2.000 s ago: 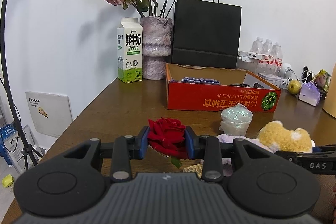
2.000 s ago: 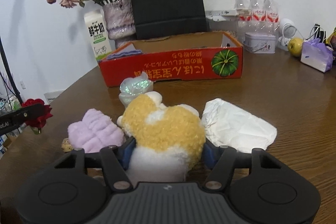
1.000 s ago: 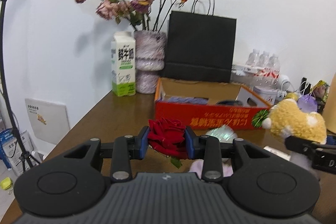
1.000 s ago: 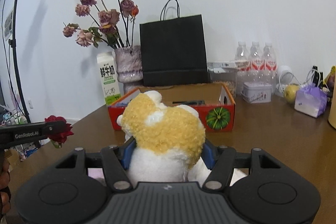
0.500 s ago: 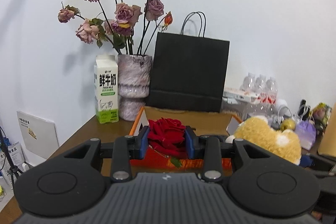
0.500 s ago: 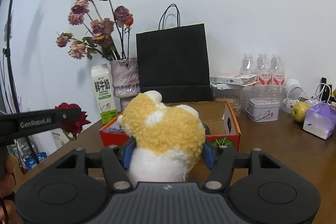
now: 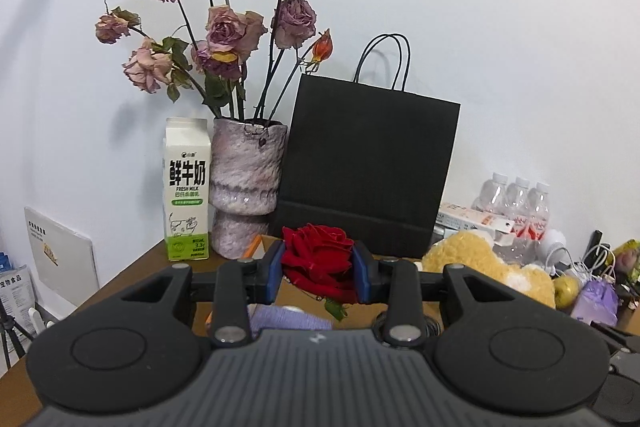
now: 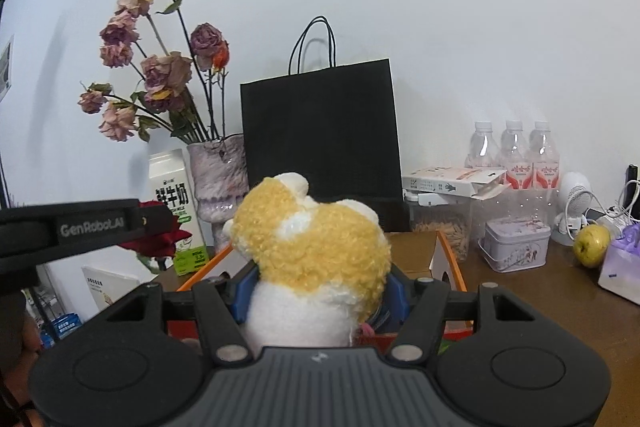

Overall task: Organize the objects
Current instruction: 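Carry the rose with the left gripper and the hamster with the right toward the red box, then drop the rose into the red box with the left gripper while the right gripper lowers the hamster in, then withdraw both grippers from the red box back toward the table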

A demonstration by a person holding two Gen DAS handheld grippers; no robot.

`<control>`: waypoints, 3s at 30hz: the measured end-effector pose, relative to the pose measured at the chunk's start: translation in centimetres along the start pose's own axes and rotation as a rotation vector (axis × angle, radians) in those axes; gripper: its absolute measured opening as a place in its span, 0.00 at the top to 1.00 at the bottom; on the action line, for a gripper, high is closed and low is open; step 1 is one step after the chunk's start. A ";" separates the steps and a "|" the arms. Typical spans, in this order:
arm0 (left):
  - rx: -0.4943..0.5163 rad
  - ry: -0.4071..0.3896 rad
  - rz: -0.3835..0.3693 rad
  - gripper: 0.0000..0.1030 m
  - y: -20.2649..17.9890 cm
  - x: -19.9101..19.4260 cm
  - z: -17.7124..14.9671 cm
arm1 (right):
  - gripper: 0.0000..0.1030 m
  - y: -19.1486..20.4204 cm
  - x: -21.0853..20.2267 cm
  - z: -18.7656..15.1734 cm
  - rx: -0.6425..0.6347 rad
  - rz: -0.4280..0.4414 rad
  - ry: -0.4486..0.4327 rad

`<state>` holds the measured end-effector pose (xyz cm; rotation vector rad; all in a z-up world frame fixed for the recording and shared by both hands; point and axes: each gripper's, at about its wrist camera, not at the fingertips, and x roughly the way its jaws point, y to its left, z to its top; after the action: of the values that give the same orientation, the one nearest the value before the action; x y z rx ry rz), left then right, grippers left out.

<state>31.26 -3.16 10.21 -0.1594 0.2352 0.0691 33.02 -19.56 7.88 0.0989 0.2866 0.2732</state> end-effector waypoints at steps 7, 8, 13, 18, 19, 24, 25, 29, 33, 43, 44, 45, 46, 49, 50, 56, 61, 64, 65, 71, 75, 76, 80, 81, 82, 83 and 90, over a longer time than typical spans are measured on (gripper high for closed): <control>-0.013 0.017 0.022 0.66 -0.1 3.8 0.9 | 0.40 -0.9 3.7 1.0 0.017 -0.014 0.021; -0.013 0.022 0.025 0.66 -0.1 4.3 0.9 | 0.40 -1.1 4.2 1.1 0.019 -0.016 0.025; -0.002 0.060 0.054 0.66 -0.1 7.1 0.8 | 0.40 -1.9 7.1 1.5 0.028 -0.023 0.059; 0.006 0.101 0.083 0.66 0.2 9.7 0.5 | 0.40 -2.2 9.7 1.4 0.018 -0.033 0.101; 0.008 0.108 0.089 0.66 0.2 10.1 0.4 | 0.40 -2.3 10.2 1.3 0.017 -0.035 0.108; 0.022 0.125 0.102 0.65 -0.1 11.8 -0.2 | 0.40 -3.0 11.8 1.1 0.030 -0.056 0.128; 0.030 0.129 0.105 0.65 -0.3 12.1 -0.4 | 0.40 -3.2 12.1 1.0 0.037 -0.064 0.132; 0.055 0.151 0.120 0.65 -0.8 13.2 -1.3 | 0.40 -3.9 13.1 0.3 0.059 -0.090 0.151; 0.052 0.172 0.123 0.61 -0.6 13.7 -1.8 | 0.37 -4.7 13.7 -0.2 0.090 -0.090 0.168; 0.012 0.143 0.179 0.00 0.4 13.5 -1.3 | 0.00 -4.8 13.7 -0.1 0.045 -0.139 0.173; 0.006 0.147 0.183 0.00 0.5 13.5 -1.3 | 0.00 -4.8 13.7 0.0 0.043 -0.140 0.172; 0.002 0.150 0.188 0.00 0.6 13.6 -1.3 | 0.00 -4.7 13.6 0.1 0.041 -0.140 0.170; 0.000 0.152 0.191 0.00 0.6 13.6 -1.2 | 0.00 -4.7 13.5 0.1 0.038 -0.139 0.167; -0.009 0.156 0.191 0.00 0.7 13.4 -1.2 | 0.00 -4.5 13.1 0.3 0.027 -0.139 0.162; -0.013 0.155 0.189 0.00 0.7 13.3 -1.2 | 0.00 -4.4 13.0 0.4 0.024 -0.140 0.159; -0.032 0.144 0.184 0.00 0.8 12.2 -0.7 | 0.00 -3.7 11.8 1.1 0.008 -0.127 0.142; -0.035 0.129 0.167 0.00 1.0 10.6 -0.4 | 0.00 -2.9 10.2 1.5 -0.033 -0.124 0.131; -0.033 0.117 0.157 0.00 1.1 9.5 -0.2 | 0.00 -2.6 9.0 1.5 -0.051 -0.121 0.123; -0.032 0.114 0.153 0.00 1.2 9.1 -0.1 | 0.00 -2.5 8.6 1.5 -0.057 -0.121 0.119; -0.015 0.095 0.129 0.00 1.5 6.2 -0.1 | 0.00 -1.9 5.6 1.2 -0.105 -0.119 0.092; 0.008 0.088 0.116 0.00 1.5 4.2 -0.4 | 0.00 -1.9 3.1 0.7 -0.119 -0.121 0.073; 0.015 0.085 0.112 0.00 1.4 3.7 -0.6 | 0.00 -1.9 2.5 0.5 -0.120 -0.121 0.070; 0.043 0.078 0.098 0.00 1.3 1.5 -1.3 | 0.00 -2.1 0.1 -0.4 -0.131 -0.108 0.063; 0.049 0.076 0.094 0.00 1.3 1.0 -1.5 | 0.00 -2.1 -0.5 -0.7 -0.136 -0.104 0.060; 0.053 0.073 0.091 0.00 1.3 0.5 -1.6 | 0.00 -2.1 -1.0 -1.0 -0.142 -0.102 0.057; 0.056 0.073 0.091 0.00 1.4 0.1 -1.8 | 0.00 -2.1 -1.6 -1.4 -0.147 -0.102 0.055; 0.083 0.077 0.066 0.00 1.8 -2.8 -3.1 | 0.00 -2.5 -4.6 -4.2 -0.182 -0.117 0.071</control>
<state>27.70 -2.07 7.64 -0.0722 0.3199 0.1188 28.19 -22.97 4.70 -0.1074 0.3359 0.1860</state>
